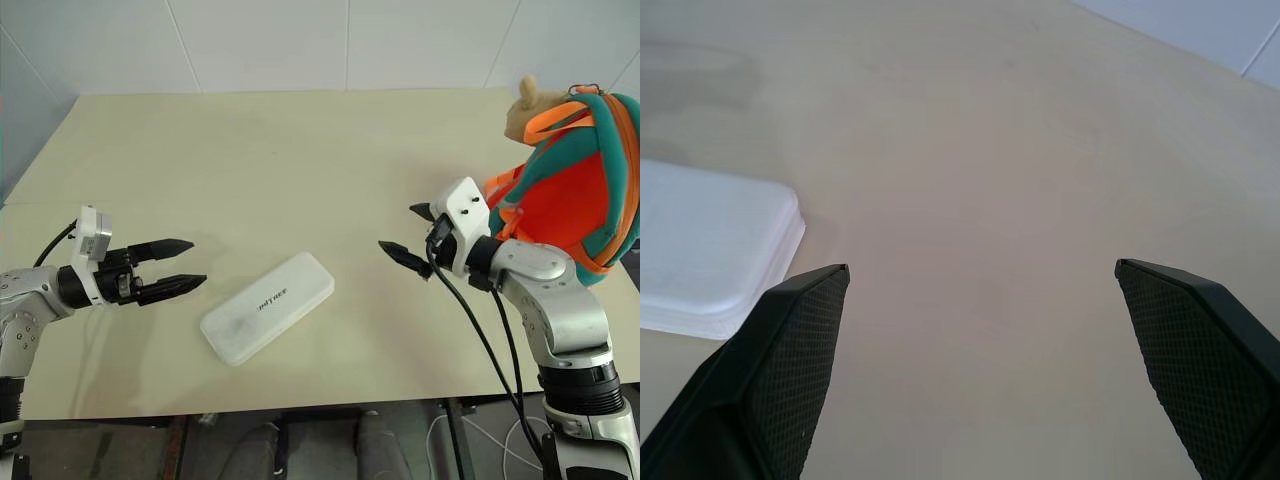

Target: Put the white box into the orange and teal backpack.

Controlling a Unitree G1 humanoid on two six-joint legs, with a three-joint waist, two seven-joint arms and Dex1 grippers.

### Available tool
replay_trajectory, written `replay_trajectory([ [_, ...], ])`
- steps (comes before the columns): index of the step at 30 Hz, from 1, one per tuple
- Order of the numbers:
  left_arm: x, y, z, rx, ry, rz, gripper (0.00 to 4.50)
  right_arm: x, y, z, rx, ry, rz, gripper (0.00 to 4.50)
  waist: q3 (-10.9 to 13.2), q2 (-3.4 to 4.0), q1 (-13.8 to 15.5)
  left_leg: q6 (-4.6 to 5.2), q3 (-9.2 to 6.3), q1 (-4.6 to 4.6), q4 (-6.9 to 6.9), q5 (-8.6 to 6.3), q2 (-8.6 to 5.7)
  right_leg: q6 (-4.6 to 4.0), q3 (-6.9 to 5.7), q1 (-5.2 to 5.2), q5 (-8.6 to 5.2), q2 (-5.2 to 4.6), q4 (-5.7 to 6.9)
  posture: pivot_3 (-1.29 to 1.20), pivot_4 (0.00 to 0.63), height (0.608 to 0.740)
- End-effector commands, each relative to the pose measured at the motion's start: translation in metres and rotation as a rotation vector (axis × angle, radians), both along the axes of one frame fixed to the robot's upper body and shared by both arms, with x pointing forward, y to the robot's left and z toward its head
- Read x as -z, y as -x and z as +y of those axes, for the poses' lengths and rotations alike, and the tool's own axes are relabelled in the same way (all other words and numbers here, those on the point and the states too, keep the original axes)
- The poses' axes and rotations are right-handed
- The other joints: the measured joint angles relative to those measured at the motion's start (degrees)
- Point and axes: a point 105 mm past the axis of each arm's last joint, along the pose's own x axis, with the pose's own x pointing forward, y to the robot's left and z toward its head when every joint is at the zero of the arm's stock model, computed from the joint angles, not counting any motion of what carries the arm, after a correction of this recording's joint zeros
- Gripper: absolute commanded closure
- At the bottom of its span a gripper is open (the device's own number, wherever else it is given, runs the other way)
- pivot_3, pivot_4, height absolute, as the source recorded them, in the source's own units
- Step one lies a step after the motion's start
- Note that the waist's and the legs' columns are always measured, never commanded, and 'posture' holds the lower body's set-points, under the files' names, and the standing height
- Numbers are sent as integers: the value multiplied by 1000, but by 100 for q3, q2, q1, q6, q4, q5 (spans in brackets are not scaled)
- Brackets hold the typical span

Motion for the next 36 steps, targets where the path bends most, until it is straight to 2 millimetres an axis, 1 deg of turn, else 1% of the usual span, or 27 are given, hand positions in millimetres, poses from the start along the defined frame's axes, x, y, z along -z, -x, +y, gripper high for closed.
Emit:
replay_trajectory([
  [1, -15, 2, 2, 1, -25, -55, 17, -10, 0, 5, -11, -12, -59, 0, 0, 0, 0, 0, 0, 0, 0, 0, 0, 0, 0, 0, 0, 0, 0, 0, 150, 740],
  [5, -18, 0, 4, -4, -34, -75, 17, -6, -2, 11, -15, -18, -57, 0, 0, 0, -8, 0, 0, 1, 0, 0, 0, 1, 0, 0, 0, 0, 3, 0, 150, 740],
  [8, -19, -2, 9, -61, -42, -98, 617, -2, -5, 13, -4, -3, -43, 626, 0, 0, -5, 0, 0, 2, 0, 0, 0, 0, 0, -1, 0, 1, 7, 0, 150, 740],
  [9, -19, -3, 12, -86, -42, -89, 944, -1, -5, 14, -8, -1, -40, 1008, 0, 0, -7, 0, 0, 2, 0, 0, 0, 0, 0, -1, 0, 1, 7, 0, 150, 740],
  [11, -17, -2, 15, -113, -40, -59, 1492, -2, -7, 16, -14, 0, -44, 1619, 0, 0, -21, 0, 0, 3, 1, 0, 0, 0, 2, 0, 0, 1, 8, 0, 150, 740],
  [14, -14, 3, 14, -107, -45, -30, 2410, -2, -11, 17, -7, 5, -57, 2592, 0, 0, -18, 0, 0, 5, 0, 0, 1, 1, 1, -1, -1, 2, 9, 0, 150, 740],
  [15, -13, 4, 14, -108, -47, -22, 2778, -1, -12, 17, -4, 6, -59, 3002, 0, 0, -13, 0, 0, 4, 0, 0, 1, 1, 2, -1, -1, 2, 9, 0, 150, 740],
  [19, -6, 12, 14, -99, -64, 60, 4060, -1, -15, 22, -14, 1, -63, 4408, 0, -1, -10, 0, 0, 4, 0, 0, 0, 1, 1, 0, -2, 1, 9, 0, 150, 740],
  [20, -3, 16, 14, -97, -74, 91, 4380, -1, -16, 22, -10, 6, -67, 4500, 0, -1, -13, 0, 0, 3, 0, 0, 0, 0, 1, -1, -2, 1, 9, 0, 150, 740],
  [21, -1, 19, 14, -95, -82, 122, 4449, 0, -19, 22, -4, 12, -71, 4500, 0, -1, -22, 0, 0, 4, 0, 0, 1, 1, 2, -1, -2, 1, 9, 0, 150, 740],
  [24, 5, 26, 14, -92, -94, 182, 4449, 2, -23, 22, 4, 25, -77, 4500, 0, -1, -24, 0, 0, 6, 0, 0, 0, -1, 2, 0, -3, 1, 10, 0, 150, 740],
  [29, 14, 42, 10, -71, -107, 314, 4449, 8, -28, 28, -4, 37, -72, 4500, 0, -1, -27, 0, 0, 6, -2, 0, 1, -3, 2, -2, -4, 1, 9, 0, 150, 740],
  [36, 27, 63, 12, -95, -102, 463, 4449, 28, -37, 44, -23, 91, -36, 4500, 0, -2, -41, 0, 0, 8, -2, 0, 2, -13, 3, -2, -9, 1, 10, 0, 150, 740],
])
